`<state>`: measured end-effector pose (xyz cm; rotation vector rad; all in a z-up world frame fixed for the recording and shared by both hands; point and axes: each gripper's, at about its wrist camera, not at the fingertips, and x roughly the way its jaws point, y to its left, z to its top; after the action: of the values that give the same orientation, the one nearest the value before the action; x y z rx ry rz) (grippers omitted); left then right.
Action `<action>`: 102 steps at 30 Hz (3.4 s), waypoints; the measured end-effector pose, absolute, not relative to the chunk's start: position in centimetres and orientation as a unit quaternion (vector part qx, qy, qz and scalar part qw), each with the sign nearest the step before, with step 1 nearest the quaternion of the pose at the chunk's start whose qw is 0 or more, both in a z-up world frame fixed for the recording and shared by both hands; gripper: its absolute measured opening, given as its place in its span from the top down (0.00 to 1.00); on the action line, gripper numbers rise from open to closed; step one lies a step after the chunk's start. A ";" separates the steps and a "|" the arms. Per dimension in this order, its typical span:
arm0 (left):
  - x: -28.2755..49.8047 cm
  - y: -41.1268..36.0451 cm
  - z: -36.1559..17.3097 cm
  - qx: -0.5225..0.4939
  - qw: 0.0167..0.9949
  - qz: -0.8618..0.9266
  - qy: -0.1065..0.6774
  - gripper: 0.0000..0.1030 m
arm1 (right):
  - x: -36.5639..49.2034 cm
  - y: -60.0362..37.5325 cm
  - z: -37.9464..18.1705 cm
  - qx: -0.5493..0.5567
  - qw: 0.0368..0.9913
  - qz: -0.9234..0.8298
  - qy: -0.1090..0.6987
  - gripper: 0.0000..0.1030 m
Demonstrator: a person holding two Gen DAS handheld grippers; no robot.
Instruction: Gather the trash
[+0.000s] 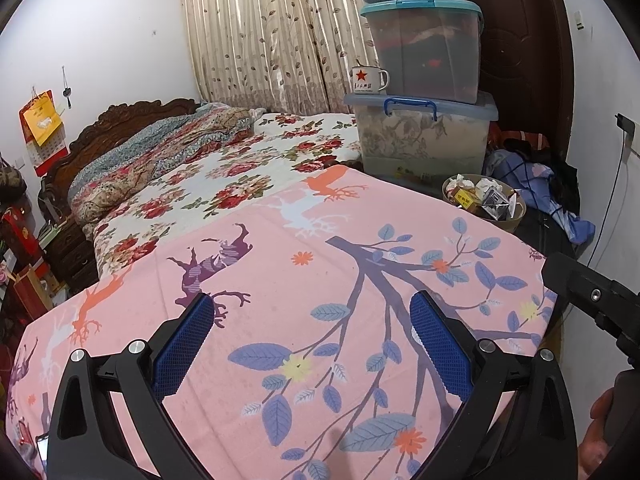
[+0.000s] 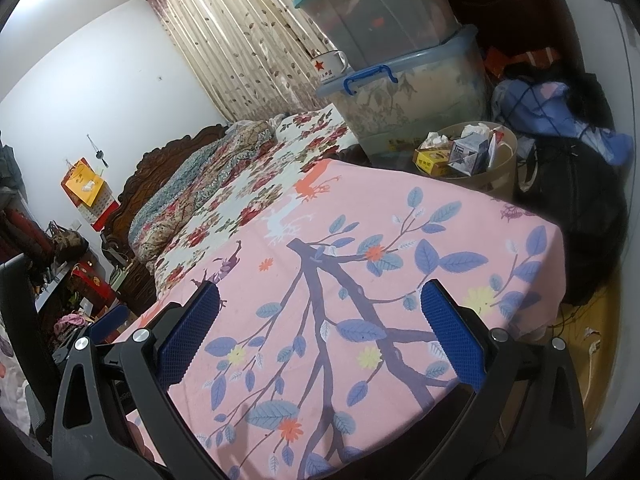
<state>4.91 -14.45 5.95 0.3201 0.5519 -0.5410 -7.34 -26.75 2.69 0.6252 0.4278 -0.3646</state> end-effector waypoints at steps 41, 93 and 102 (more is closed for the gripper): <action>4.8 -14.4 5.2 0.173 0.907 -0.269 0.274 0.08 | -7.7 -27.2 2.2 0.309 0.912 -0.174 0.205 0.03; 5.2 -13.9 5.5 0.176 0.907 -0.270 0.270 0.08 | -8.1 -26.4 3.9 0.278 0.925 -0.172 0.191 0.03; 5.1 -13.9 5.8 0.176 0.908 -0.270 0.269 0.08 | -8.1 -26.5 3.9 0.278 0.926 -0.172 0.190 0.03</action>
<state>5.14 -13.92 5.75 0.3638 0.5549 -0.5580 -8.11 -26.51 3.87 0.5705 0.3891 -0.3521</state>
